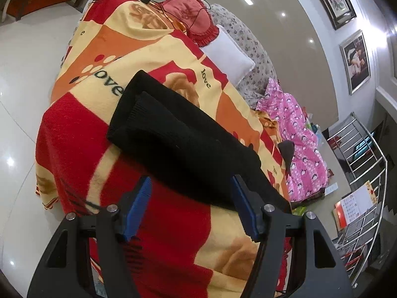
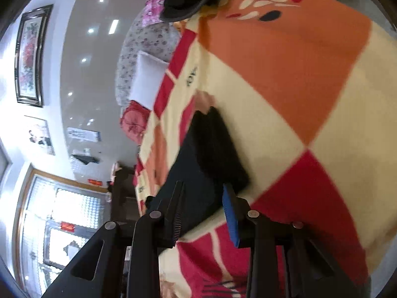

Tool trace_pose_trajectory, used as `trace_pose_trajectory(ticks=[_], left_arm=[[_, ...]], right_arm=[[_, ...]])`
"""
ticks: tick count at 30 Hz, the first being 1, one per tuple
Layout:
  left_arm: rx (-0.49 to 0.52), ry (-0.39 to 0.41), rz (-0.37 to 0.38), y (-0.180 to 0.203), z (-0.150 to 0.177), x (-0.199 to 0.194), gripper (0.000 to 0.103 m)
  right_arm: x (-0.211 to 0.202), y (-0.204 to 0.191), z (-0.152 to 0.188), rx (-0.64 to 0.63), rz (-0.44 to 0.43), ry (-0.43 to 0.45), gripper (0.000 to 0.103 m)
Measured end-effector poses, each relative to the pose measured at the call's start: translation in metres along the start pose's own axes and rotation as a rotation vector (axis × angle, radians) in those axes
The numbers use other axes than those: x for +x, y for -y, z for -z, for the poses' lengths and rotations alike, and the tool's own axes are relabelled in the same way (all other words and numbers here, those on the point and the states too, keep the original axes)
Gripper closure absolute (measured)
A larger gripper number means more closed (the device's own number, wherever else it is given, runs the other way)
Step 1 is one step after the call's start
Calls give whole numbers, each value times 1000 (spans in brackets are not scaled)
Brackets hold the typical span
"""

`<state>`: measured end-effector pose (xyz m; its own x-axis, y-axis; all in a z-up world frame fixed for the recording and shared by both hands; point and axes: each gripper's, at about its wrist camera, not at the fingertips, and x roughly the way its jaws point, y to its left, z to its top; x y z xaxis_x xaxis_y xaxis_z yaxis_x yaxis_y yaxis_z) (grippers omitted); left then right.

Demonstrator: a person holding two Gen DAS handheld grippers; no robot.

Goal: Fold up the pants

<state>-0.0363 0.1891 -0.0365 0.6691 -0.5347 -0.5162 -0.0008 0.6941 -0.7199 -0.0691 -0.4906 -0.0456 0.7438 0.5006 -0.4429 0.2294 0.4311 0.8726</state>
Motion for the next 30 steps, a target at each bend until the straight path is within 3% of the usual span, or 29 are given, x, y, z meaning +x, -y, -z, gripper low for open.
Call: trace_pose_trajectory(ticks=[3, 10, 13, 17, 21, 26, 30], left_arm=[[-1, -1, -3, 0, 0, 0, 37], [-46, 15, 24, -3, 1, -4, 37], [-107, 22, 86, -7, -2, -8, 37], [-230, 20, 182, -18, -9, -5, 36], [-339, 14, 231, -28, -13, 4, 35], [-352, 30, 224, -28, -21, 16, 34], [-329, 71, 173, -30, -20, 18, 37]], right_arm=[[7, -2, -3, -15, 3, -7, 71], [23, -14, 1, -161, 106, -40, 86], [24, -14, 4, -209, 135, -24, 95], [22, -15, 10, -249, 146, 1, 96], [20, -14, 10, -252, 145, 6, 96], [21, -14, 10, -254, 148, 12, 96], [20, -14, 11, -254, 149, 17, 96]])
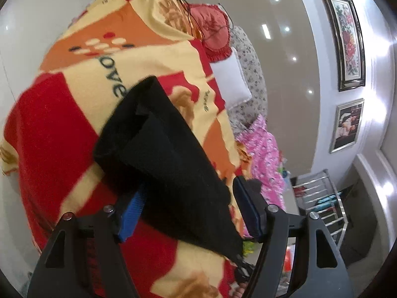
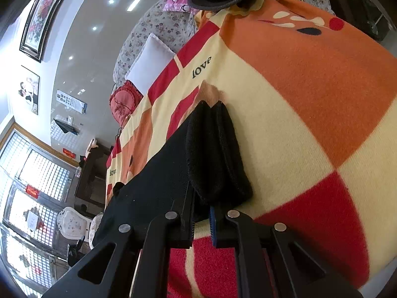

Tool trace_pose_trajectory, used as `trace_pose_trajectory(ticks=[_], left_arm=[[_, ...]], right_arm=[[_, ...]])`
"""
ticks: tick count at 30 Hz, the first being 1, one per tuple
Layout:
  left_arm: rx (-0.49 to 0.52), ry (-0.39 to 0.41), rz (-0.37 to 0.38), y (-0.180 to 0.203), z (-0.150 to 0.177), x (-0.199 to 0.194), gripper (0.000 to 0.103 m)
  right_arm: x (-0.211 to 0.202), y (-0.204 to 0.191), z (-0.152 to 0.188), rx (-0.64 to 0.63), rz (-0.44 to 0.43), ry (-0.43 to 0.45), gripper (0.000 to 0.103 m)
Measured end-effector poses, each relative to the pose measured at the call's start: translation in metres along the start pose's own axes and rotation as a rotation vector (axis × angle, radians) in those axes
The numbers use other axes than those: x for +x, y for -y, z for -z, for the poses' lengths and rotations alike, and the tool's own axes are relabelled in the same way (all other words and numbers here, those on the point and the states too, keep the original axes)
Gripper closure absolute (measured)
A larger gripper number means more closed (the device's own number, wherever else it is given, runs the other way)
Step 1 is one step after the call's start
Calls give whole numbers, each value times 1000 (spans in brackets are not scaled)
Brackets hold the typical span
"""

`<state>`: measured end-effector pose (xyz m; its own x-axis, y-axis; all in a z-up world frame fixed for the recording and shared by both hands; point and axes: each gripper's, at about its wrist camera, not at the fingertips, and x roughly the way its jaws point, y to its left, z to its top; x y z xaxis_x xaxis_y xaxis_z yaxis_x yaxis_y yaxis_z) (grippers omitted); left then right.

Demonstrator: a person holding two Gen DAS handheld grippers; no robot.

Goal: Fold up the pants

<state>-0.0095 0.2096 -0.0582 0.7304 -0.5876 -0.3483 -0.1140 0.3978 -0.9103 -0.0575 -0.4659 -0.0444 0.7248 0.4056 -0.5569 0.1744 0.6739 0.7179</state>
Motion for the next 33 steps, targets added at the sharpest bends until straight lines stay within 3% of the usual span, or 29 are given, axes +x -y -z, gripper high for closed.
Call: trace_pose_trajectory(ticks=[1, 3, 5, 8, 12, 14, 17, 19, 22, 28, 33], left_arm=[[15, 17, -20, 0, 2, -2, 57], [98, 42, -156, 8, 6, -3, 96], [152, 49, -227, 15, 8, -2, 96], [269, 72, -282, 43, 6, -1, 97], [396, 82, -247, 99, -37, 23, 97], [415, 43, -206, 122, -78, 56, 97], [412, 71, -207, 134, -109, 76, 97], [374, 75, -207, 127, -106, 70, 97], [373, 58, -243, 106, -82, 55, 97], [325, -38, -291, 56, -47, 38, 97], [285, -32, -266, 43, -33, 14, 97]], right_arm=[[0, 0, 0, 1, 0, 1, 95], [0, 0, 0, 0, 1, 0, 95], [0, -2, 0, -2, 1, -9, 92], [-2, -12, -7, -29, 47, -27, 98], [-13, -33, -38, -6, -41, 13, 99], [-12, -51, -68, 1, -96, 29, 99], [-13, -84, -108, -42, -148, 95, 99], [-22, -109, -116, -118, -142, 146, 99], [-27, -112, -104, -153, -116, 136, 99], [-4, -47, -57, -66, -38, -6, 99], [-11, -25, -38, -17, -66, -17, 99]])
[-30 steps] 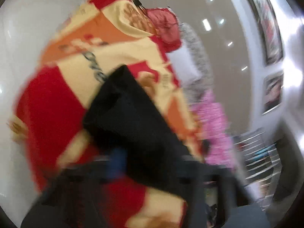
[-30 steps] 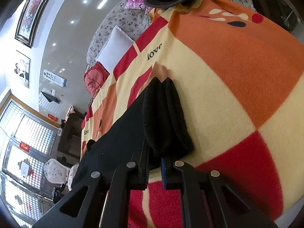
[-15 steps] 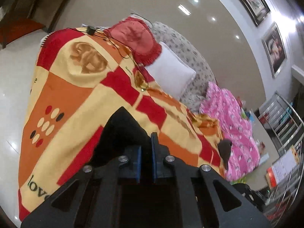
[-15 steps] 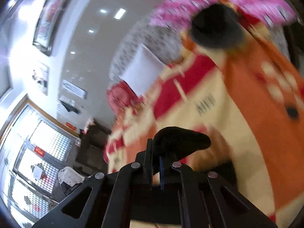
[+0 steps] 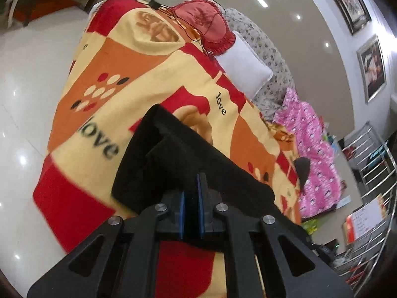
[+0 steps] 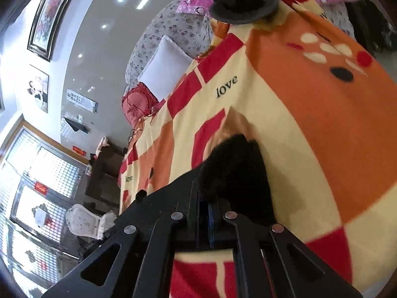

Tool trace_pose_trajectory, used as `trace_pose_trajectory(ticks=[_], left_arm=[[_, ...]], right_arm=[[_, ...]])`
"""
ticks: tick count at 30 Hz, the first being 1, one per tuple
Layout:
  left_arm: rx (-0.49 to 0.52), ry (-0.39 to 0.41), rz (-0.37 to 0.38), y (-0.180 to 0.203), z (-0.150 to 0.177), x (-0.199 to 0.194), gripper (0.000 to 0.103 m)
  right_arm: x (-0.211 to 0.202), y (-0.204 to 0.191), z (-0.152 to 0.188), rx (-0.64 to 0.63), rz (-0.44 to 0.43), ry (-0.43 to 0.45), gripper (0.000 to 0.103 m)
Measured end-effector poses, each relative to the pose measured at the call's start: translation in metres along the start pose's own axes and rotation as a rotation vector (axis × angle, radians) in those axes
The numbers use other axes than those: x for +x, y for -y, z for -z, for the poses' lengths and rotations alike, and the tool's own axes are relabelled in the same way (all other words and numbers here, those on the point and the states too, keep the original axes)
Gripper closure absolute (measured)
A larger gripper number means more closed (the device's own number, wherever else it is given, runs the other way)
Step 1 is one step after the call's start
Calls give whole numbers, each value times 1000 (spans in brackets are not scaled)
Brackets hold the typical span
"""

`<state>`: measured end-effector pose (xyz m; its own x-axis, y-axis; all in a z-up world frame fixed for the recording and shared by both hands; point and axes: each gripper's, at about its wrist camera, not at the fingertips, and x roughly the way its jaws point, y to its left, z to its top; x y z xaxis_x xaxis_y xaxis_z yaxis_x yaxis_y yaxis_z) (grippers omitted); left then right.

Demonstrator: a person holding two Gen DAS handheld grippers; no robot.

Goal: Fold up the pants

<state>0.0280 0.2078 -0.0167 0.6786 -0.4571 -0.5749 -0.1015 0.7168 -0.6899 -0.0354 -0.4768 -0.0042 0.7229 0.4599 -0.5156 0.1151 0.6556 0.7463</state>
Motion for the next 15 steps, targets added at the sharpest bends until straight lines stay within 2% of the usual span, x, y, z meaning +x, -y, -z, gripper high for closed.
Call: trace_pose_trajectory(ticks=[6, 8, 13, 15], left_arm=[[-67, -38, -17, -26, 20, 14, 96], [-36, -21, -13, -25, 19, 15, 95], [130, 29, -94, -9, 19, 17, 91], [159, 42, -102, -9, 18, 18, 89]], right_arm=[[1, 15, 7, 2, 35, -23, 99], [7, 23, 12, 25, 47, -38, 99], [12, 28, 17, 1, 84, -43, 99], [11, 28, 17, -14, 92, -37, 99]])
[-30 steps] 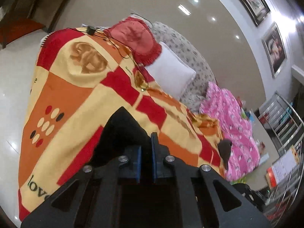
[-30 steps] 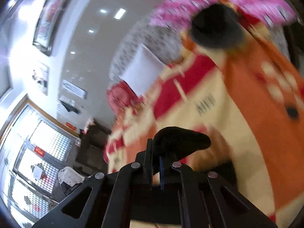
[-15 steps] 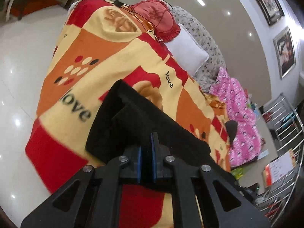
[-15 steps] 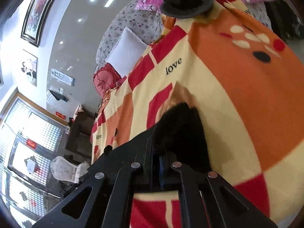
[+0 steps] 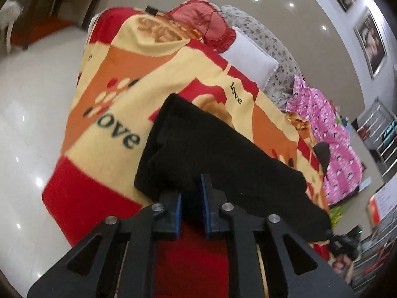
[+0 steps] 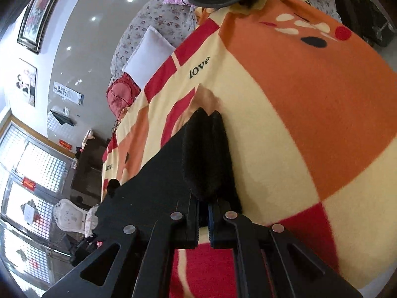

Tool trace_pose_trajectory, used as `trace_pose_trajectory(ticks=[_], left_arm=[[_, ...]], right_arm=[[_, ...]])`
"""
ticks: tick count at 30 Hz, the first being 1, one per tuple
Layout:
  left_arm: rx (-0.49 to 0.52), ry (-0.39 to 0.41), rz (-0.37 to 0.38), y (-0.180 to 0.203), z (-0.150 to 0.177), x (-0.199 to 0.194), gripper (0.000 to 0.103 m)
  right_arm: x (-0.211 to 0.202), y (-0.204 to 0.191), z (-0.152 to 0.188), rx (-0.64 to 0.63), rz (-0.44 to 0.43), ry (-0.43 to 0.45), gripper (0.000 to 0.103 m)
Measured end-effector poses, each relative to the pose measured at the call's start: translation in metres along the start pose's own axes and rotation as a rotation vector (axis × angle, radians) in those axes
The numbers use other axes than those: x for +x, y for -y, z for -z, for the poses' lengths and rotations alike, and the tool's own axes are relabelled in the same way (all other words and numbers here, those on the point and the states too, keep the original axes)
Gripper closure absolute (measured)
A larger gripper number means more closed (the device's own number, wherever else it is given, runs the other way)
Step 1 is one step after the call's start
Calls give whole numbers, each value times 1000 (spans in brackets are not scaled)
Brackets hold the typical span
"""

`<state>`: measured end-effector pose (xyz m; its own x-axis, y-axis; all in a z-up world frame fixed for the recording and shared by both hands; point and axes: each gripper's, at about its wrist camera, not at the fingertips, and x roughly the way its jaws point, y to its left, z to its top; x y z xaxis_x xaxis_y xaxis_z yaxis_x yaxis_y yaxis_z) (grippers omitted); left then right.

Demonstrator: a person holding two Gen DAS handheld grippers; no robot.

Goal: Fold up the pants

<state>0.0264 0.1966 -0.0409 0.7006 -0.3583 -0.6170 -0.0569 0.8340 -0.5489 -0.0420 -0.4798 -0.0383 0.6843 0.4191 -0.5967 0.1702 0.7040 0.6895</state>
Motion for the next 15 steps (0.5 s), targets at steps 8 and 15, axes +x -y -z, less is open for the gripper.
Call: trace_pose_trajectory(ticks=[8, 15], left_arm=[[56, 165, -213, 0, -13, -26, 73], [314, 118, -24, 70, 11, -7, 70]], right_arm=[[-38, 0, -5, -28, 126, 158, 88], [-20, -67, 10, -377, 123, 90, 89]])
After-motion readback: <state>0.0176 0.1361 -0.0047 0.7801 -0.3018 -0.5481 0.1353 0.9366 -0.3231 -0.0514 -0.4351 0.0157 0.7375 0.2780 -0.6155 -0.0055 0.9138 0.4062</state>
